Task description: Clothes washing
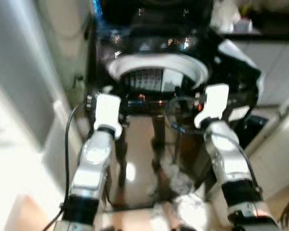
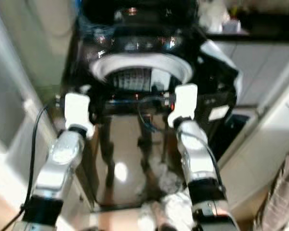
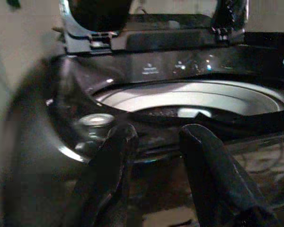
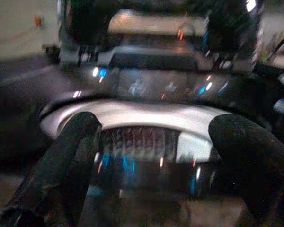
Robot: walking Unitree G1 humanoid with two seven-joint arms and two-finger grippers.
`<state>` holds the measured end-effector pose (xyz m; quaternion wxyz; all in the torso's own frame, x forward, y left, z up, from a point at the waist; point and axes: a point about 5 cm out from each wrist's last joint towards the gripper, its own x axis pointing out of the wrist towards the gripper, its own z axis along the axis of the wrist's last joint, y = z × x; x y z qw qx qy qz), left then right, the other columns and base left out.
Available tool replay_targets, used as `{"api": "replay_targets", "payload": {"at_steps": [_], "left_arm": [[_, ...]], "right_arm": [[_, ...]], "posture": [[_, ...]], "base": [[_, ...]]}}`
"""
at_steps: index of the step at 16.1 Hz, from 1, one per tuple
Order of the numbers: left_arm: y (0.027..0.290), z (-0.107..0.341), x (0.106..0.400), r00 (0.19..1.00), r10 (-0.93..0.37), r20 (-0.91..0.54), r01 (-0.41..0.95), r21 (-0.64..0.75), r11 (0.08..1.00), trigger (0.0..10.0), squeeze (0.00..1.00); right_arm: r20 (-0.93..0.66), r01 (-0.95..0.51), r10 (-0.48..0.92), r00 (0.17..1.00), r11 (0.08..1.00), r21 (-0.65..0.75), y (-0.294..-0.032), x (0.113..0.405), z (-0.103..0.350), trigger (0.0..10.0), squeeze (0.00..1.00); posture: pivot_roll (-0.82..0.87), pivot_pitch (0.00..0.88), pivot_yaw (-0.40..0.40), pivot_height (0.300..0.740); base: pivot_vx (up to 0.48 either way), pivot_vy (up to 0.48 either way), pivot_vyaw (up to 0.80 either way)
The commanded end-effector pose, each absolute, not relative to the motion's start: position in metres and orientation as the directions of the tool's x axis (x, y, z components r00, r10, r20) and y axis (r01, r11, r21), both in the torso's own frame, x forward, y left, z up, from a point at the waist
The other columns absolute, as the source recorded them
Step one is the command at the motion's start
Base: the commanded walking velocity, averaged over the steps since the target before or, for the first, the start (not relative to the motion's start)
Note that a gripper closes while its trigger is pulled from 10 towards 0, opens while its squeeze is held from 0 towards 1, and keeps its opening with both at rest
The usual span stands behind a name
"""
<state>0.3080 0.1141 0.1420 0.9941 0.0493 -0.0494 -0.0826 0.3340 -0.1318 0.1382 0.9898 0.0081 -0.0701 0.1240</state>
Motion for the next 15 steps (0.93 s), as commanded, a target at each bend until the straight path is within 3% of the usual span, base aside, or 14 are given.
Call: {"api": "replay_targets", "payload": {"at_steps": [1, 8, 15], "left_arm": [[0.109, 0.149, 0.312, 0.979, -0.167, 0.117, 0.154, 0.118, 0.981, 10.0, 0.0], [0.109, 0.15, 0.315, 0.978, -0.167, 0.125, 0.15, 0.136, 0.979, 10.0, 0.0], [0.112, 0.14, 0.313, 0.984, -0.151, 0.098, 0.136, 0.143, 0.98, 10.0, 0.0]], "right_arm": [[0.145, -0.247, 0.246, 0.958, 0.969, -0.008, -0.133, 0.337, 0.139, 10.0, 0.0], [0.077, -0.243, 0.242, 0.967, 0.97, 0.007, -0.133, 0.335, 0.118, 10.0, 0.0], [0.038, -0.237, 0.236, 0.971, 0.971, 0.027, -0.135, 0.328, 0.106, 10.0, 0.0]], "posture": [[-0.11, 0.0, -0.006, 0.74], [-0.12, 0.0, 0.004, 0.74], [-0.12, 0.0, 0.002, 0.74]], "base": [[0.0, 0.0, 0.0], [0.0, 0.0, 0.0], [-0.294, 0.0, 0.0]]}}
